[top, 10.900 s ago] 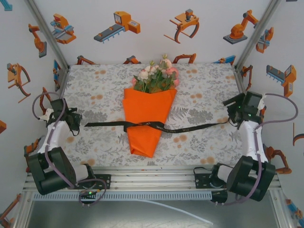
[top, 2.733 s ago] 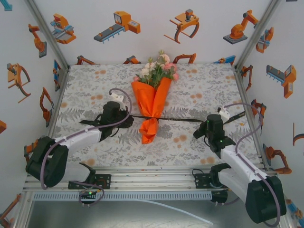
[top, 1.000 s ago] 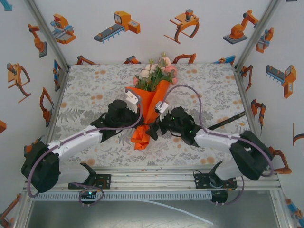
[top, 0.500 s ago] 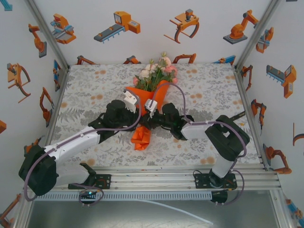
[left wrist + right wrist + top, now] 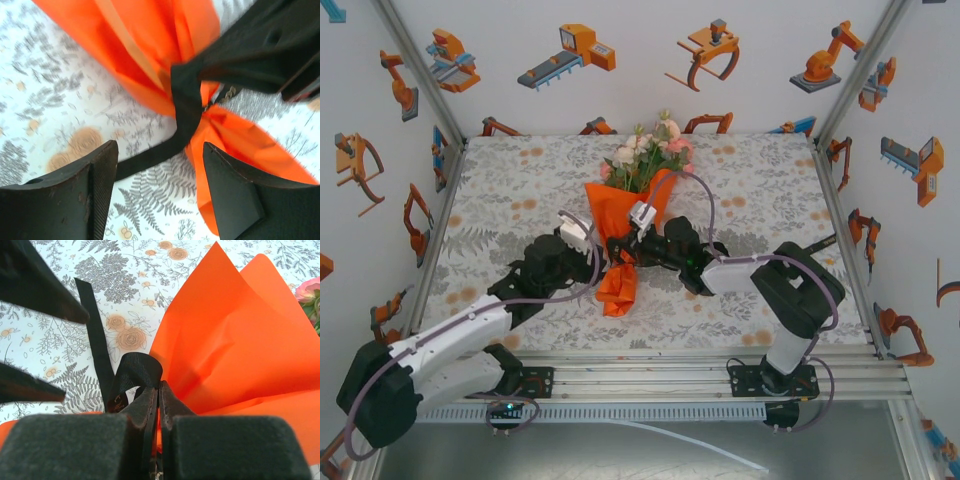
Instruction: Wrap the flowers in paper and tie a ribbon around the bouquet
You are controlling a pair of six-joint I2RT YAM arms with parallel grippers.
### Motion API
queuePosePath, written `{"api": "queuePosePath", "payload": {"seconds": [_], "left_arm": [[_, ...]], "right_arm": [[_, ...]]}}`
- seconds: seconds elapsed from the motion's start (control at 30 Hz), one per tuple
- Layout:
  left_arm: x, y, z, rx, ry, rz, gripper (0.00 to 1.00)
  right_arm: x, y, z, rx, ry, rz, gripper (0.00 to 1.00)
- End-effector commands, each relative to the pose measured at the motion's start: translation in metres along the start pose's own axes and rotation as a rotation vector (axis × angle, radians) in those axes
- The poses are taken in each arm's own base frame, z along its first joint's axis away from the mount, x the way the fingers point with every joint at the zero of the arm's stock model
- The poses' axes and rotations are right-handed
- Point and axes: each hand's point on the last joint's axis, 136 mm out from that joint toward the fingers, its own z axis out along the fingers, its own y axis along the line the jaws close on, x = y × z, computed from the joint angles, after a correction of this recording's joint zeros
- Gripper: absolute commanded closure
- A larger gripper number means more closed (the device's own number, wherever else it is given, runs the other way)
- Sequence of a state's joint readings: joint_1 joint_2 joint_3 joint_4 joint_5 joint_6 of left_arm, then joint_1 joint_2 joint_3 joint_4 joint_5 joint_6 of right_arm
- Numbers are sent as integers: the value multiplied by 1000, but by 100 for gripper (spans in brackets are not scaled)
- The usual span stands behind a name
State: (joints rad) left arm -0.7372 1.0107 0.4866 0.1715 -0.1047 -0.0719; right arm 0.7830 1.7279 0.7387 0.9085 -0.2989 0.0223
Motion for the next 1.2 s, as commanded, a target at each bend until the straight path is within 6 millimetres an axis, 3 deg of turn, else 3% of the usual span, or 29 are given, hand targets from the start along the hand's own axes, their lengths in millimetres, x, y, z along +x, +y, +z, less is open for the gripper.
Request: {"api": "queuePosePath", "payload": {"seconds": [0.0, 0.13, 0.33, 0.57, 0.77, 0.93, 1.0, 1.1, 1.17], "left_arm": [[-9, -10, 9, 60, -66, 5, 33], [-5, -19, 28, 112, -54, -23, 31], [3, 3, 56, -17, -38, -72, 32], [-6, 27, 56, -107, -78, -123, 64], [-18, 33, 51, -66, -109, -156, 100], [-32, 32, 41, -21, -144, -158, 100], [-37, 28, 38, 8, -155, -149, 100], [-41, 22, 36, 44, -161, -134, 100], [-46, 19, 34, 60, -159, -123, 100]], "right_arm": [[-21, -3, -4, 20, -71, 43, 97], [-26, -6, -3, 35, -84, 99, 98], [-31, 0, -4, 1, -93, 116, 99], [-29, 2, -9, -4, -87, 115, 100], [-21, 4, -11, -9, -72, 124, 100], [-18, 4, -12, -9, -65, 132, 100], [-18, 5, -11, -11, -65, 134, 90], [-19, 3, -11, 0, -67, 133, 60], [-24, 1, -12, 12, -77, 117, 45]]}}
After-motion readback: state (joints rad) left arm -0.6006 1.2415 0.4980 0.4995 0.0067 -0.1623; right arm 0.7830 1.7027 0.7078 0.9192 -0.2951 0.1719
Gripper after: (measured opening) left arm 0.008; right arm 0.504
